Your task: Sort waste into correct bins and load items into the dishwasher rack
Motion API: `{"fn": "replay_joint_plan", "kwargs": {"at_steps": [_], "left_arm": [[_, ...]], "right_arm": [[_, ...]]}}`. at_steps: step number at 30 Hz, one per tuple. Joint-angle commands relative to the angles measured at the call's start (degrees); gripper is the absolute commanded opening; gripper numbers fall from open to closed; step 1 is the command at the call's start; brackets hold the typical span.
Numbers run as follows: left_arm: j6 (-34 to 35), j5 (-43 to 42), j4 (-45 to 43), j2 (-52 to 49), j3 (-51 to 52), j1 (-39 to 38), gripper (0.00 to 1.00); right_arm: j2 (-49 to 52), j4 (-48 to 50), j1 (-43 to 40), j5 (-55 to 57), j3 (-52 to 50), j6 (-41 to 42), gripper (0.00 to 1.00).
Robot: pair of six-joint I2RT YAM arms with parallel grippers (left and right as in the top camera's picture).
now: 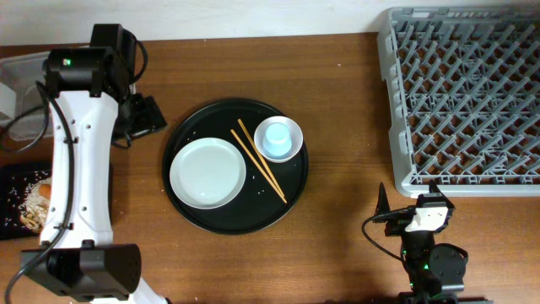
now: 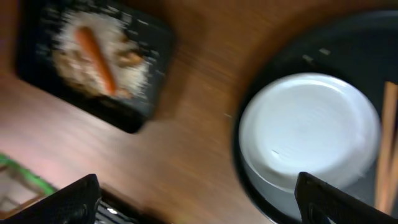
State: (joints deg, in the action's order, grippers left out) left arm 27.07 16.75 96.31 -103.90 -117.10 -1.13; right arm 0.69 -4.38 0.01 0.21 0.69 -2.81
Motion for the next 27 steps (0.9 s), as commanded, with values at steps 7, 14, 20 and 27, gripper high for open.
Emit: {"fn": "replay_joint_plan", "kwargs": {"at_steps": [7,14,20,27], "left_arm": [[0.7,4.7,-1.8,0.7,-0.2,10.3,0.99],[0.7,3.8,-1.7,0.7,-0.2,14.6,0.99],[0.7,3.8,-1.7,0.7,-0.2,14.7,0.99],[0.7,3.8,-1.7,0.7,-0.2,14.6,0.99]], "right_arm": [[-0.3,5.2,0.4,-40.2,-0.4,0.5,0.99],[-0.3,8.9,0.4,-83.7,-0.4,0.5,0.98],[-0.3,9.8,0.4,-82.8,-0.4,2.3,0.98],[-0.3,25.7,0.3,-60.9,-0.3,25.5,0.98]]}}
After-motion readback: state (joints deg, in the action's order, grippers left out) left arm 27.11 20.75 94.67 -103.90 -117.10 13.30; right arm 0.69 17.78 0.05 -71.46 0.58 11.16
